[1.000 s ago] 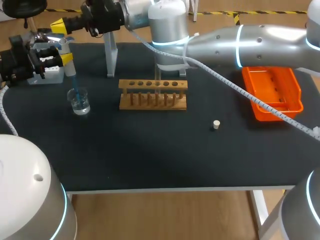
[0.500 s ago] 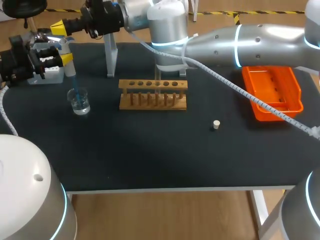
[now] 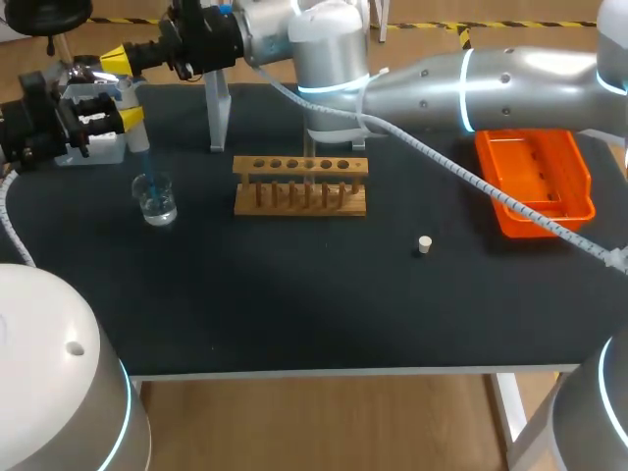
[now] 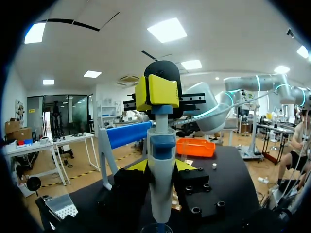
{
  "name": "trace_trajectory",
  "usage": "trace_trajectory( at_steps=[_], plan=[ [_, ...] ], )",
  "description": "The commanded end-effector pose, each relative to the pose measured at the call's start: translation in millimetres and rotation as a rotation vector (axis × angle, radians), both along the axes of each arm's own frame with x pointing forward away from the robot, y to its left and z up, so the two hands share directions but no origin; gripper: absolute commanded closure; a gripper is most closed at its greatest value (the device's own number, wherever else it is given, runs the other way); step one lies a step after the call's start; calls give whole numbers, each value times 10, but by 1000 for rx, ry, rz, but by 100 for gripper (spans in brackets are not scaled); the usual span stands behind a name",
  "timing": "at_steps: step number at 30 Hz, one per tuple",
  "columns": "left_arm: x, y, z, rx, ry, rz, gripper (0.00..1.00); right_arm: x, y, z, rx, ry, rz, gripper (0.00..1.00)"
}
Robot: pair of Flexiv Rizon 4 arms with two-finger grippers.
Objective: Invert the test tube, pick up the pipette, mount the tip to pipette, aspirate from beaker and dispense into the tube, eject the tip, return the pipette, and cap with the stopper.
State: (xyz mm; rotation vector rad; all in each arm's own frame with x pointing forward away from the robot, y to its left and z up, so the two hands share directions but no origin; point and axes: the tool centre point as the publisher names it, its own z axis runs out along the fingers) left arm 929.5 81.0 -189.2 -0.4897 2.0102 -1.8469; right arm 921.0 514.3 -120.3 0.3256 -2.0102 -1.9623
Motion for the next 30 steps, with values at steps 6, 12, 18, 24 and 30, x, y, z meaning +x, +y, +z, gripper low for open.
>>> trace_trajectory(
  at_steps=[6,12,18,24,30],
  plan=[
    [5,-6,36,0,-1,4,100,7,4,-152,0,14,0,100],
    [5,-6,36,0,-1,4,100,-2,14,-210,-6,21,1,100],
    [5,-6,36,0,-1,4,100,-2,14,-232,-9,26,-1,100],
    [5,-6,36,0,-1,4,100,10,12,-148,-3,17,-4,100],
    [5,-6,36,0,-1,4,100,5,-16,122,17,-24,-2,100]
  ],
)
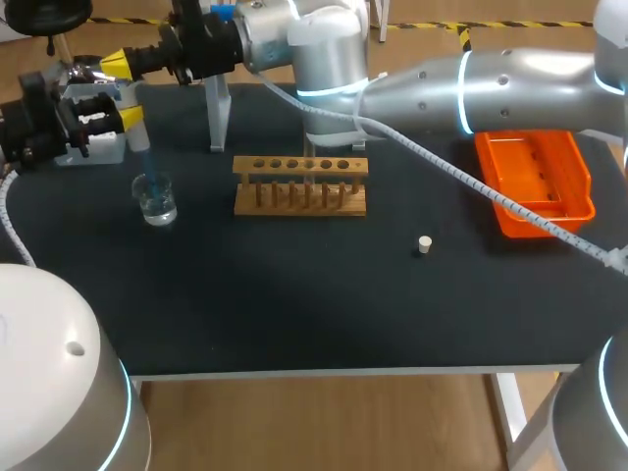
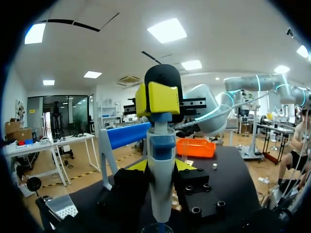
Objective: Invert the test tube, pick up the pipette, mount the tip to pipette, aspirate from beaker and dispense into the tube, eject the tip, return the pipette, and cap with the stopper.
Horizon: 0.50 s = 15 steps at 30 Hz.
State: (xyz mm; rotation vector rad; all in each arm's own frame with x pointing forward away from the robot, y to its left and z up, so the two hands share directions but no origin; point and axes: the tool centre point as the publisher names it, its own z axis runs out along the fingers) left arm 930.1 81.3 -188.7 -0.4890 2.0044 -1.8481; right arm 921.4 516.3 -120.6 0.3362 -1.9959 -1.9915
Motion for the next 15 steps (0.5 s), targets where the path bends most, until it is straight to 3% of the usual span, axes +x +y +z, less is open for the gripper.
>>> trace_trajectory(
  at_steps=[1,3,4,5,6,15],
  plan=[
    [0,-9,30,3,2,2,100,-5,-47,165,-7,-24,3,100],
    [0,-9,30,3,2,2,100,-15,-77,239,-6,-31,3,95],
    [0,-9,30,3,2,2,100,-19,-99,276,-7,-37,2,65],
    [0,-9,30,3,2,2,100,-24,-123,308,-8,-43,2,13],
    [0,-9,30,3,2,2,100,-27,-155,339,-9,-49,1,0],
    [0,-9,30,3,2,2,100,-26,-714,522,-50,-89,-39,0]
  ],
)
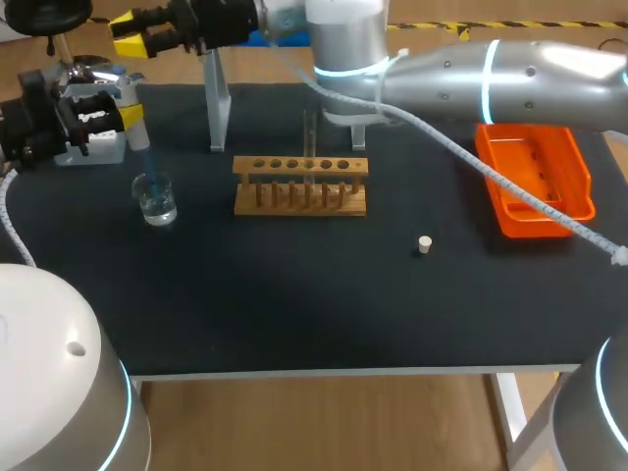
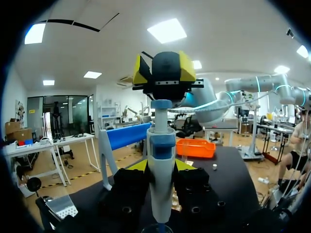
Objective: Invert the test tube, pick up the pipette, mount the tip to pipette, aspirate from beaker and dispense into the tube, eject the tip, return the pipette, and cap with the stopper.
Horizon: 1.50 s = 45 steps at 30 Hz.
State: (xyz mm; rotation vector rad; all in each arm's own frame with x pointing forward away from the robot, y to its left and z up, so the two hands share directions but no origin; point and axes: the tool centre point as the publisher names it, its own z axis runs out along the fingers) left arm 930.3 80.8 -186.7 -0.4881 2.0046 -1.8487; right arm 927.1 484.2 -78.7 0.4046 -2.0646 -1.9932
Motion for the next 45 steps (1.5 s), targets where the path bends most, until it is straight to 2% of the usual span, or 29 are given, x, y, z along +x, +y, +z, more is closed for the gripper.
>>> trace_trajectory(
  at_steps=[1,12,21,34,45],
  plan=[
    [-2,-5,10,3,2,2,100,-79,-481,110,-37,-15,-35,0],
    [-2,-5,10,3,2,2,100,16,-1433,23,-124,-38,-101,0],
    [-2,-5,10,3,2,2,100,91,-1978,-177,-181,-45,-158,0],
    [-2,-5,10,3,2,2,100,236,-2555,-561,-233,-73,-240,0],
    [-2,-5,10,3,2,2,100,358,-2746,-923,-243,-51,-252,0]
  ],
)
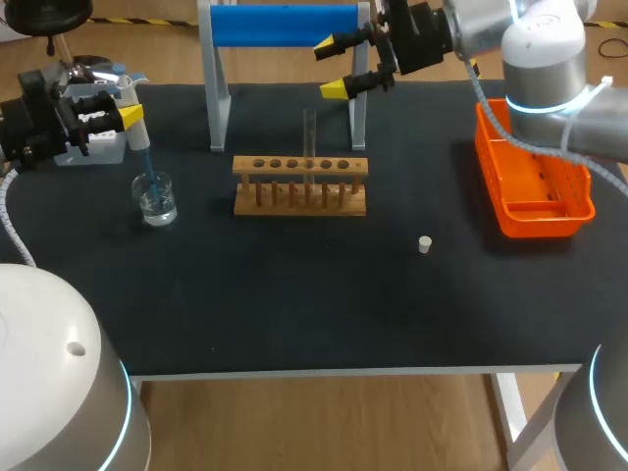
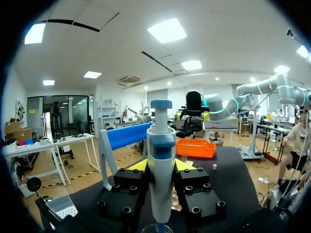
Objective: Invert the test tube, pick up the pipette, mount the tip to pipette, aspirate from beaker and dispense into the tube, eject the tip, return the pipette, and cap with the stopper.
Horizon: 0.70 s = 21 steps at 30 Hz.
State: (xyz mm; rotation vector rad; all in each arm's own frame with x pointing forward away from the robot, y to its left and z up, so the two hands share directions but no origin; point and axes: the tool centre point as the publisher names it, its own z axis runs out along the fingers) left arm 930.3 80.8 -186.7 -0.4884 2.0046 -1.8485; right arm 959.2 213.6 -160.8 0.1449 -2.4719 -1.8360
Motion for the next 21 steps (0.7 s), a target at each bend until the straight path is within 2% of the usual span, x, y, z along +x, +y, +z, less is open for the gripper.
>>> trace_trajectory(
  at_steps=[1,10,21],
  plan=[
    [-2,-5,10,3,2,2,100,35,-46,-129,8,3,12,0],
    [-2,-5,10,3,2,2,100,73,-101,-424,17,4,17,0],
    [-2,-5,10,3,2,2,100,24,-84,-789,16,-9,5,0]
  ],
)
